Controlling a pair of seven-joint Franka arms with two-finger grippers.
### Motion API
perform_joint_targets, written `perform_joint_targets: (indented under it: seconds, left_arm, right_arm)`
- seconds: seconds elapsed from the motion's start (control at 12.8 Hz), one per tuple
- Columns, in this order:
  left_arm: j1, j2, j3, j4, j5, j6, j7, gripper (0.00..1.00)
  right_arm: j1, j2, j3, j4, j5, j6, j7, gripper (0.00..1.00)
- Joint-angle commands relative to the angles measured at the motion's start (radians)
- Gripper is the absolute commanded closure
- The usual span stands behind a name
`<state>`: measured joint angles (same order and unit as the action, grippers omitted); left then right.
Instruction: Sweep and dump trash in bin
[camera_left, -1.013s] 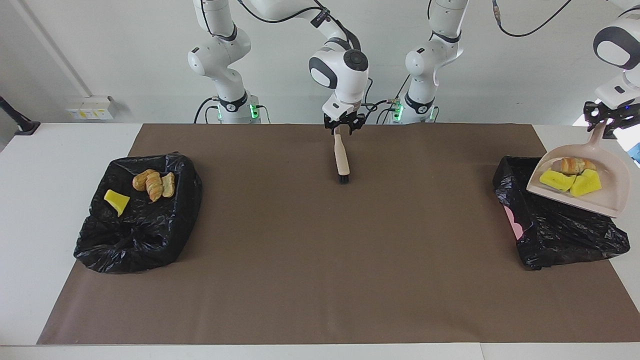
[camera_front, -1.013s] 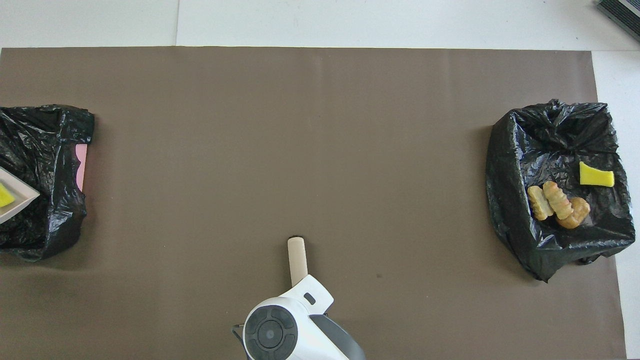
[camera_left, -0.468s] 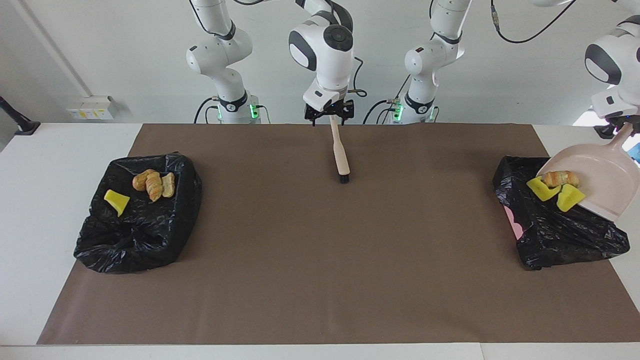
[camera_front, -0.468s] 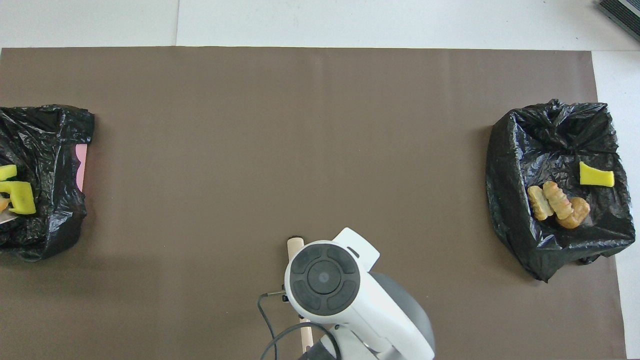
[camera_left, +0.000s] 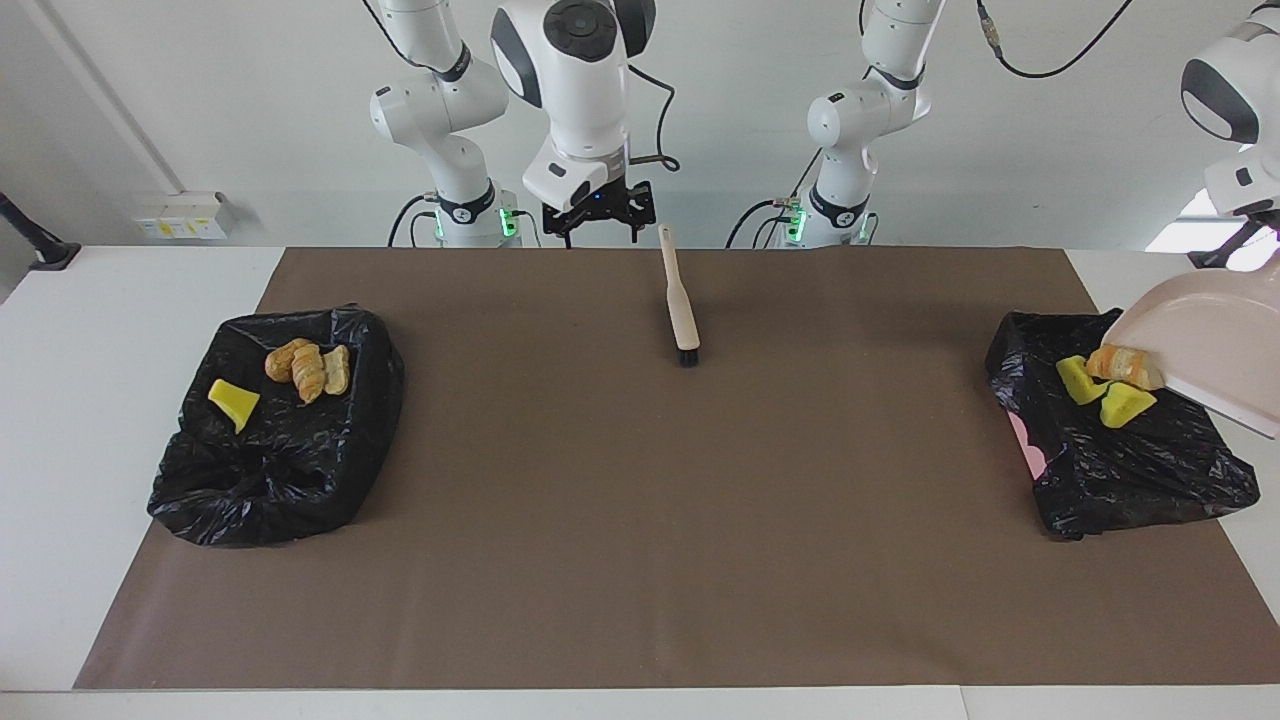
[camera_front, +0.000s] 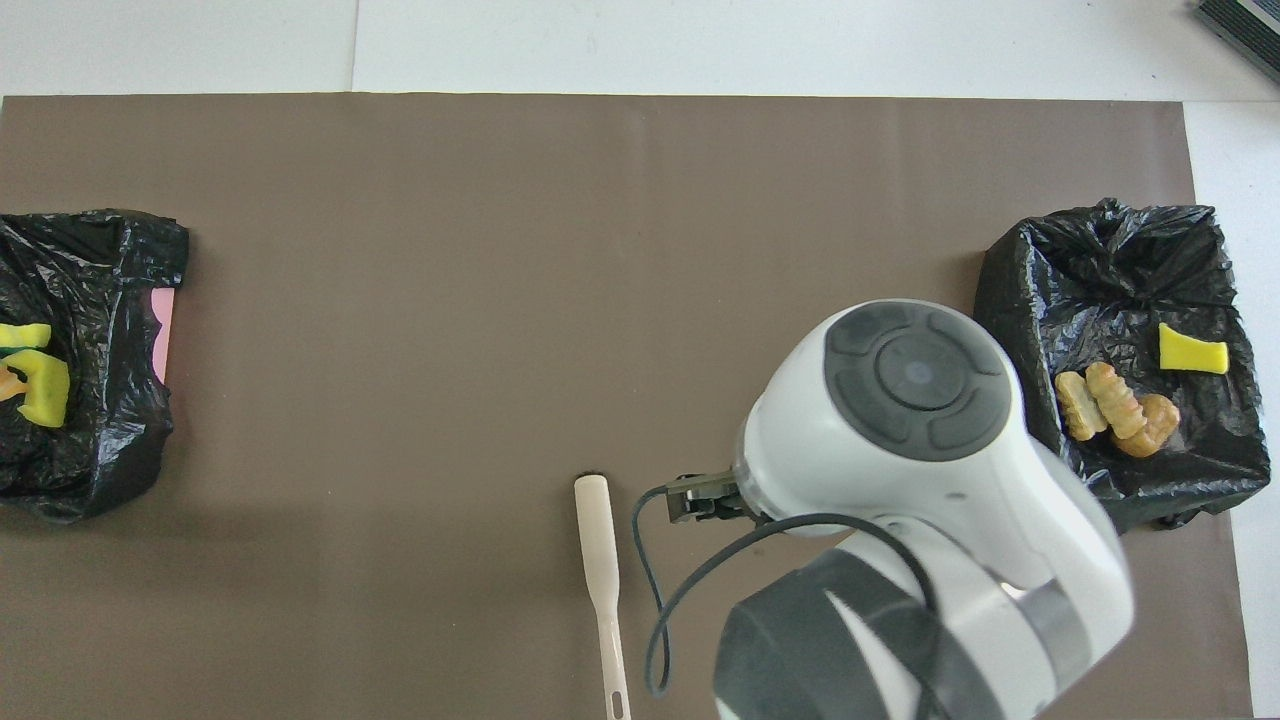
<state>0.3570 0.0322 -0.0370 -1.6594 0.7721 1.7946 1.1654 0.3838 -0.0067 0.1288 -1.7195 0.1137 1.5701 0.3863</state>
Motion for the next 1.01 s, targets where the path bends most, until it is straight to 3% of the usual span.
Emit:
perform_joint_targets:
  seconds: [0.0,0.31,0.55,0.94]
  left_arm:
    - [-0.020,0.020,0.006,0.076,0.026,-0.035,0.019,1.00]
    - [-0.044,0.006,-0.004,0.122,-0.025,-0.073,0.034,1.00]
    - [-0.047,-0.015,-0.017,0.121,-0.192,-0.083,0.016,1.00]
    - [-0.065,-0.040,-0.067,0.090,-0.472,-0.148,-0.331,1.00]
  right_arm:
    - [-0.094,-0.012,0.009,0.061,-0.012,-0.051,-0.147,0.00]
    - [-0.255,-0.035,-0.001,0.078,-0.028,-0.082,-0.260,0.00]
    - [-0.318,-0.042,-0.027,0.093,-0.046,-0.085,-0.337,0.00]
    - [-0.468,-0.025,-0.037,0.144,-0.117,-0.067,-0.343,0.00]
